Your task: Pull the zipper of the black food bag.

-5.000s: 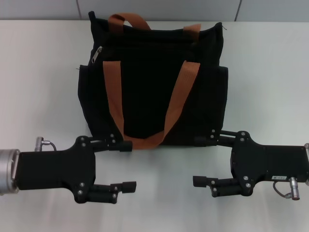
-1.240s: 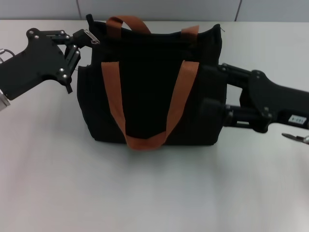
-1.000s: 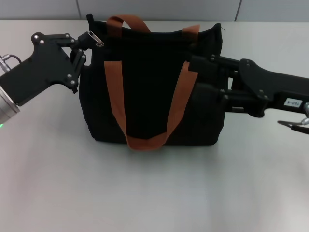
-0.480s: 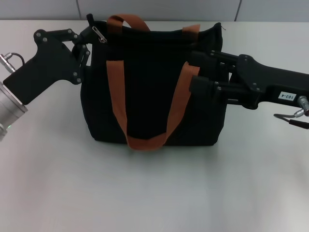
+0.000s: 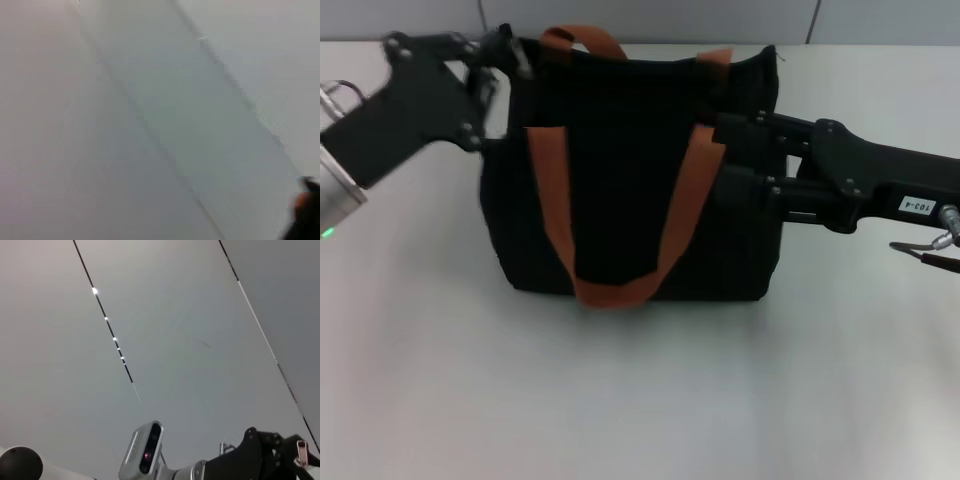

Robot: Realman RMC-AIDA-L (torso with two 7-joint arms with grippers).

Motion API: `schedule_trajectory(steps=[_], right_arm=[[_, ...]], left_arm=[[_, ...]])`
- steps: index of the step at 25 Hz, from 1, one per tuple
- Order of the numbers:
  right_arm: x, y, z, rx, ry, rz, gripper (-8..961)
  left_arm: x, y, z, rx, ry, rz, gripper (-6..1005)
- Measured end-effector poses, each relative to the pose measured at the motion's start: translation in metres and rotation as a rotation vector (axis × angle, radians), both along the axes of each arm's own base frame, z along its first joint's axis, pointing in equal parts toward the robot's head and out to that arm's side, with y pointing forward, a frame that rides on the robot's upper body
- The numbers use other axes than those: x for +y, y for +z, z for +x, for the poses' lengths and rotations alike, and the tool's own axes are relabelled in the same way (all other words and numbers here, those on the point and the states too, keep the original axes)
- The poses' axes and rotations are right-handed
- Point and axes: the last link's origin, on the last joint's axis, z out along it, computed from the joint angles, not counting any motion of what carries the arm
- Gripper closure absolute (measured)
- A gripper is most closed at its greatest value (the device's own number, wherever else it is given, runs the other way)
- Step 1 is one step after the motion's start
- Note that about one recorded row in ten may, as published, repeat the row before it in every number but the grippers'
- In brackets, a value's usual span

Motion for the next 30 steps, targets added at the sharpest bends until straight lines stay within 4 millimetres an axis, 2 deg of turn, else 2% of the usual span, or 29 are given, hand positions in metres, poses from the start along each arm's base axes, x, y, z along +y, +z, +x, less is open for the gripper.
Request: schedule_trajectory(steps=[2,11,18,22,27,30], right_arm=[[0.0,0.0,0.0,-0.001,-0.001,-0.001,217],[-0.002,-0.001,0.002,0.0,-0.003,-0.005,221],[-0.002,0.0,0.002,0.004,-0.002,-0.004,224],[-0.002,0.001,0.0,0.006,0.006,-0.005,226],[0.0,0.001,-0.002,0.0,0.009,-0.008,229],[0.0,0.003,-0.001,0.0,0.007,-0.003,230]], left_arm=[[-0.004,-0.007,0.002,0.056,-0.043,0.005,973],[-0.002,-0.012,0.001,0.065,-0.032,0.04,973],[-0.004,-0.013,0.0,0.08,-0.036,0.065,973],[-0.002,-0.008,-0.002,0.035,-0.006,0.048,973],[-0.006,-0.017,0.002,0.086,-0.052,0.013,973],[-0.003,-0.01,0.001,0.038,-0.021,0.029,973]])
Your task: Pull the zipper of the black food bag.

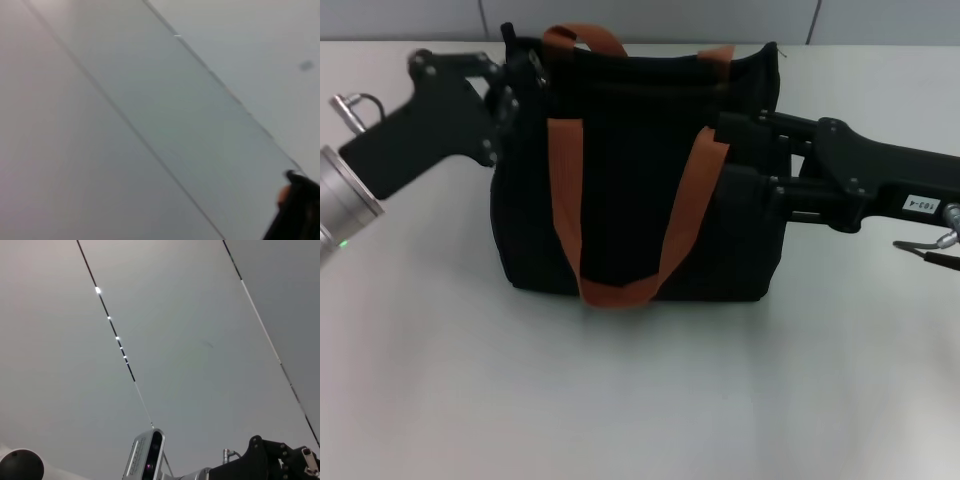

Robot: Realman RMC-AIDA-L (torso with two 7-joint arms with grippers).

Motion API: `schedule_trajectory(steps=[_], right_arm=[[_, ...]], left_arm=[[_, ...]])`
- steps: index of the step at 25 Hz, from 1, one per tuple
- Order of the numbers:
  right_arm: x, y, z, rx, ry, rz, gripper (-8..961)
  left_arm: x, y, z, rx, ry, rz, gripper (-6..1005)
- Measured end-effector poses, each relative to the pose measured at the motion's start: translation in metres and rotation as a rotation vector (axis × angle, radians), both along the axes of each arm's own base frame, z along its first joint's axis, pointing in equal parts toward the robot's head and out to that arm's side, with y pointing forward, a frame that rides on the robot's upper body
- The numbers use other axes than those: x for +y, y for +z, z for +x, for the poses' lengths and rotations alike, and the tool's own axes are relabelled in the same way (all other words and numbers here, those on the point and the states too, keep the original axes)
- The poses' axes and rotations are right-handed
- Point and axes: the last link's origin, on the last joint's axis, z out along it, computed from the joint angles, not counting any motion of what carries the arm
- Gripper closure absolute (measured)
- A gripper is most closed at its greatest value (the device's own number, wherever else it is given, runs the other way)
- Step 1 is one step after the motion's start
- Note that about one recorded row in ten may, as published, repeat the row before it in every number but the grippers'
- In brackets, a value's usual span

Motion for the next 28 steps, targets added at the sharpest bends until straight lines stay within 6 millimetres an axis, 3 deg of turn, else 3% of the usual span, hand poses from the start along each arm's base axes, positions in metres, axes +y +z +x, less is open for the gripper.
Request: schedule_trajectory(steps=[8,21,22,28], right_arm=[[0.016,0.006,-0.021,-0.015,0.005,-0.057,234],[0.066,0.002,-0.063,-0.178,0.024,0.065,240],[0.073,0.0,-0.07,-0.211,0.015,0.074,452],[0.086,-0.006,-0.086,-0.257,-0.01,0.076,534]], left_arm=[[-0.002,-0.003,0.001,0.0,-0.009,0.032,972],[-0.007,-0.004,-0.009,-0.13,0.102,-0.019,972],[-0.008,-0.004,-0.01,-0.146,0.115,-0.031,972],[-0.011,-0.008,-0.012,-0.161,0.132,-0.045,972]])
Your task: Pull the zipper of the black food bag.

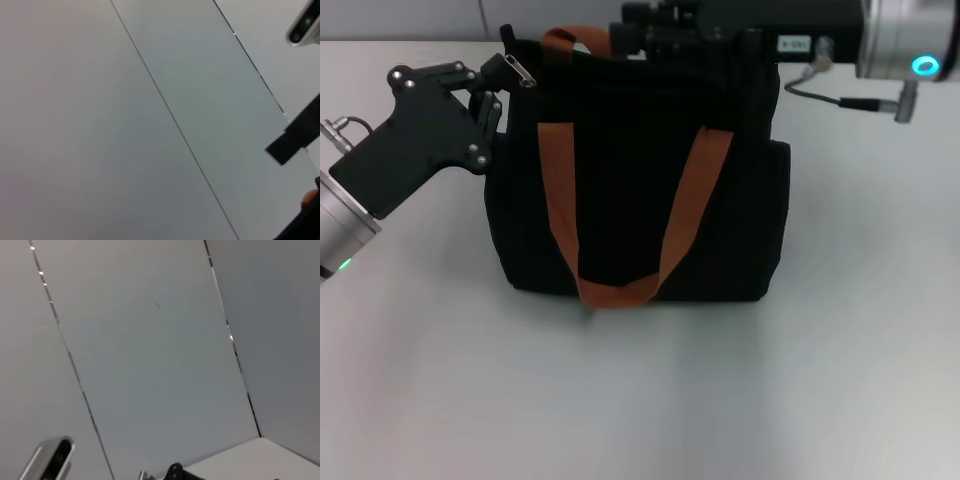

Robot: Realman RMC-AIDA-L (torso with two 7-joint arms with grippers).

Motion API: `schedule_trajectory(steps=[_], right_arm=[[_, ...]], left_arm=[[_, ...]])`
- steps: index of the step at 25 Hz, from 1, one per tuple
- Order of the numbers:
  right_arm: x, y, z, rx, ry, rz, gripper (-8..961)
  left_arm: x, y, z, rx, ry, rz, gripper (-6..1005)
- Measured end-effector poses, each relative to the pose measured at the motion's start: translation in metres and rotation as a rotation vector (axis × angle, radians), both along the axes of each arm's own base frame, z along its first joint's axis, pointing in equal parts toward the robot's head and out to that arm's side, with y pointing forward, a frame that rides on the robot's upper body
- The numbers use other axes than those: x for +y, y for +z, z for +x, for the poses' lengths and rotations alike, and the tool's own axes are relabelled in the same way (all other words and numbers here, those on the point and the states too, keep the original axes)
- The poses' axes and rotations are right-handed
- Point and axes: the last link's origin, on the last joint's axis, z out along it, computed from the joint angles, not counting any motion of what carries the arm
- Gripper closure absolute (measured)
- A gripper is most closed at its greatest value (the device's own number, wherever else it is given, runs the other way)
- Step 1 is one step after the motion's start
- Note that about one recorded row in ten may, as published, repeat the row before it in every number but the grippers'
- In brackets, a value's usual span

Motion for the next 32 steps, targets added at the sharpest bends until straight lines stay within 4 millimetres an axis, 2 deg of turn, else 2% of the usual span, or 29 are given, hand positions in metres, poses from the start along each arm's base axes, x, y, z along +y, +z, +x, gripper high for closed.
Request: schedule_trajectory(steps=[5,6,15,21,32], right_arm=[[0.006,-0.004,-0.017,-0.016,-0.016,-0.036,601],[0.007,-0.004,-0.026,-0.027,-0.017,-0.056,615],[0.017,0.0,-0.053,-0.136,-0.082,-0.12,627],[0.023,-0.01,-0.074,-0.26,-0.126,-0.176,612],[0.03,-0.026,-0.09,-0.305,-0.182,-0.188,605]], left_arm=[[-0.001,0.0,0.0,-0.008,0.0,-0.002,972],[-0.001,0.0,0.0,-0.009,0.0,-0.003,972],[0.003,0.001,0.003,-0.039,0.01,-0.03,972],[0.003,0.001,0.002,-0.054,0.02,-0.041,972],[0.003,0.001,0.0,-0.067,0.041,-0.047,972]])
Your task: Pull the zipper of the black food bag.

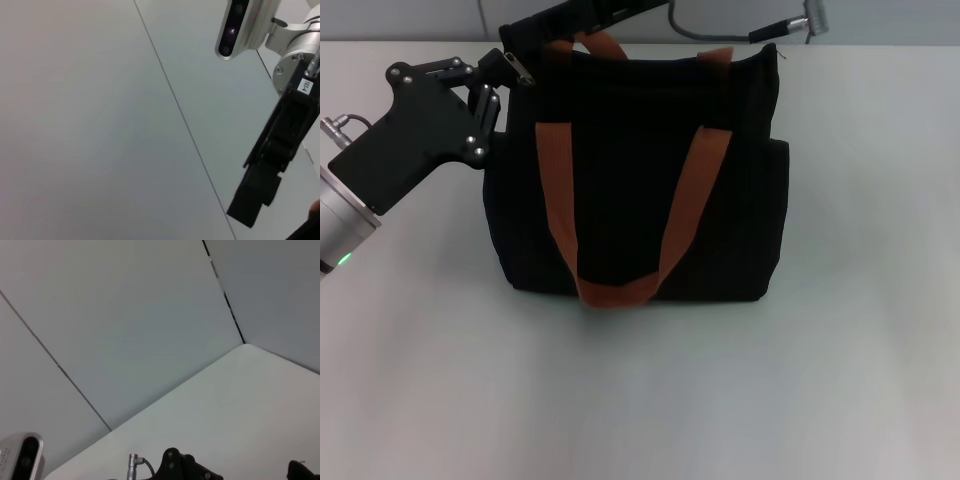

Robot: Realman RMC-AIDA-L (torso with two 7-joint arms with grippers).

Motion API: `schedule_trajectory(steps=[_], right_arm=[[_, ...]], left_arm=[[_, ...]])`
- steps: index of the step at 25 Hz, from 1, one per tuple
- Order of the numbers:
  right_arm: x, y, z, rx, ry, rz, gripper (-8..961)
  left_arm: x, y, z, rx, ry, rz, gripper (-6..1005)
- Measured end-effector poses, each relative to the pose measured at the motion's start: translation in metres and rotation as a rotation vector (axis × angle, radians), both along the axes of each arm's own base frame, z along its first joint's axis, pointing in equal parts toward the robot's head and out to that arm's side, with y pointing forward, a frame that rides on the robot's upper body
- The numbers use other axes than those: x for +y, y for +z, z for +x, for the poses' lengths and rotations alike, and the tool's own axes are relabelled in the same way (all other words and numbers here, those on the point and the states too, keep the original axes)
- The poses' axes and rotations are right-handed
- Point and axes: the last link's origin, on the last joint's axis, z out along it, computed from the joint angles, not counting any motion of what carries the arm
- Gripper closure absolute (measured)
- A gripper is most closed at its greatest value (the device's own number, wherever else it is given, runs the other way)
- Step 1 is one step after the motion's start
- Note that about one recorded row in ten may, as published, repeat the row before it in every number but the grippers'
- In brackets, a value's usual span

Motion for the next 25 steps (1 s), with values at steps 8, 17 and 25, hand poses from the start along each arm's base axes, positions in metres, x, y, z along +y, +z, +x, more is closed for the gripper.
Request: schedule_trajectory(steps=[8,17,25], right_arm=[[0.001,-0.008,-0.002,-0.033,-0.01,0.006,606],[0.003,-0.016,-0.007,-0.038,-0.021,0.005,608],[0.002,-0.02,-0.01,-0.051,-0.013,0.003,609]], left_arm=[[0.001,0.0,0.001,-0.001,-0.003,0.0,973],[0.003,0.0,0.004,-0.004,-0.01,0.0,973],[0.004,0.0,0.005,-0.004,-0.011,0.001,973]])
